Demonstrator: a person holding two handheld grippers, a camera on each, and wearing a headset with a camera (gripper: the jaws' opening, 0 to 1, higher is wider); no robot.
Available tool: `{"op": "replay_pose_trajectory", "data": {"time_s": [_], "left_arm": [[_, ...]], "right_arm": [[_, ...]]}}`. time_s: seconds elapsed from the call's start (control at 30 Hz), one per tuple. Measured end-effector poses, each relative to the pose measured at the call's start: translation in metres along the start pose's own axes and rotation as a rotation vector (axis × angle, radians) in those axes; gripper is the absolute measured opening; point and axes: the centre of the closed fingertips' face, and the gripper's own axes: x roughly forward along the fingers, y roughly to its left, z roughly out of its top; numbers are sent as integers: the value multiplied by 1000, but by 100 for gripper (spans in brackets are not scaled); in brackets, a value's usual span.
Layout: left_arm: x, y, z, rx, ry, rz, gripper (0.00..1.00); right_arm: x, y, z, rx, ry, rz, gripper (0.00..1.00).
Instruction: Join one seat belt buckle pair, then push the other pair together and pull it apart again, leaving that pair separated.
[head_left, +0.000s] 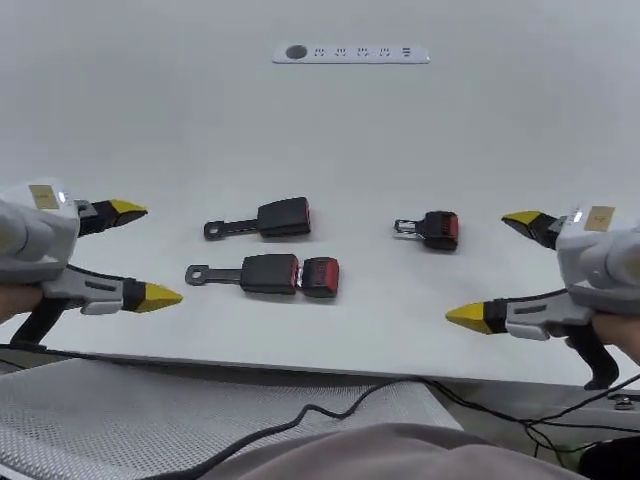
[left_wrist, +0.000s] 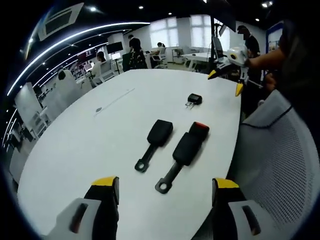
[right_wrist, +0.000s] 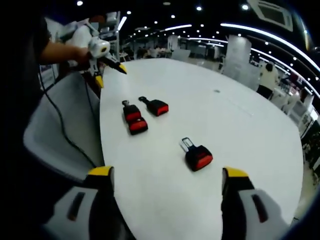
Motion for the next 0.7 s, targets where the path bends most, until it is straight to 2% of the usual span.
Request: {"op": "replay_pose_trajectory", "data": {"time_s": [0.1,0.2,0.37,0.57,0.7], "left_arm": [[-5,2,-4,-41,-30,7,84],[-7,4,-7,-65,-44,11,90],[-7,3,-1,-93,-78,26,99],[-8,6,2,-112,-99,62,100],[-8,5,-1,-122,-93,67,100]], "right_arm": [[0,-1,-4,-5,3,-12,97],[-1,-4,-5,-4,9,-24,99],[-3,-6,-4,-13,7,-37,100],[0,-2,-7,-3,8,-47,100],[2,0,-9,27,5,-48,100]]}}
